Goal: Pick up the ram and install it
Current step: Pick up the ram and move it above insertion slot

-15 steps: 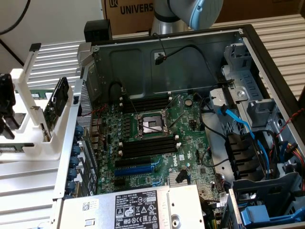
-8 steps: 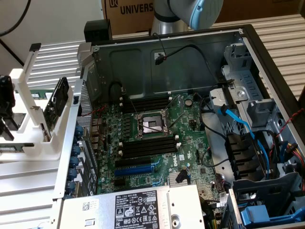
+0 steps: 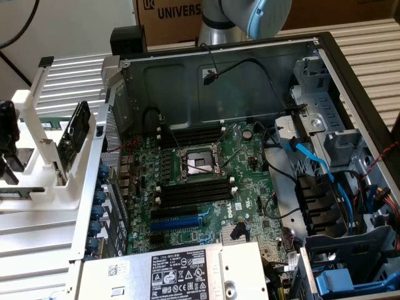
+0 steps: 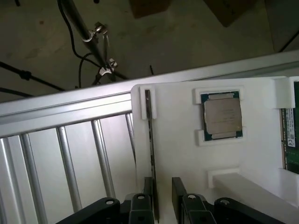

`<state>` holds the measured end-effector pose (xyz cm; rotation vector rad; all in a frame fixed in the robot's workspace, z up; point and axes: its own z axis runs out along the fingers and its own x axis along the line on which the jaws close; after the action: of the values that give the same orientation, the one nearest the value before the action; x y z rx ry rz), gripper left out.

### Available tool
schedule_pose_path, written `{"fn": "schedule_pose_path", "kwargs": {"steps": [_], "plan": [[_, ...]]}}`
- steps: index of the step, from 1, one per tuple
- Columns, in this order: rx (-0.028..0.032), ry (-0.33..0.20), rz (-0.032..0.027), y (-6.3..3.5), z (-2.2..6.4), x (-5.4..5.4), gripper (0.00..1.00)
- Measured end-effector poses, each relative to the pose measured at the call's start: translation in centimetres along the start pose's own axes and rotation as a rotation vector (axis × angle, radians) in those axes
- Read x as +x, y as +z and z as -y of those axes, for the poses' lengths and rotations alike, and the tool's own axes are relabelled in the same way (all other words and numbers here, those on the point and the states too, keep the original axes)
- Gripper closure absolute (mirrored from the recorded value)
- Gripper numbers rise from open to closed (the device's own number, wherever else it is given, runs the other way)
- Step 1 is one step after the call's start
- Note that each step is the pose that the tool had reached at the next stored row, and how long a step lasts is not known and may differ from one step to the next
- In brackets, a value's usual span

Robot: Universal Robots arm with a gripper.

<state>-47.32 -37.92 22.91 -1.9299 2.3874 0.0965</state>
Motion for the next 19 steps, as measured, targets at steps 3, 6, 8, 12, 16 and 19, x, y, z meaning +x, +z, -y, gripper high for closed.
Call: {"fn": "schedule_pose_path", "kwargs": {"steps": [3,6,8,12,16,19], "plan": [[0.0013,-0.01,-0.0089,0.4,-0.17,0.1,0.69],[0.0015,-0.018,-0.0087,0.67,-0.2,0.1,0.69],[0.001,-0.028,-0.0089,0.89,-0.21,0.1,0.69],[-0.0022,-0.066,-0.0095,1.3,-0.22,0.2,0.69],[-0.002,-0.068,-0.0096,1.37,-0.21,0.2,0.69],[-0.0005,-0.069,-0.0097,1.53,-0.2,0.3,0.69]]}}
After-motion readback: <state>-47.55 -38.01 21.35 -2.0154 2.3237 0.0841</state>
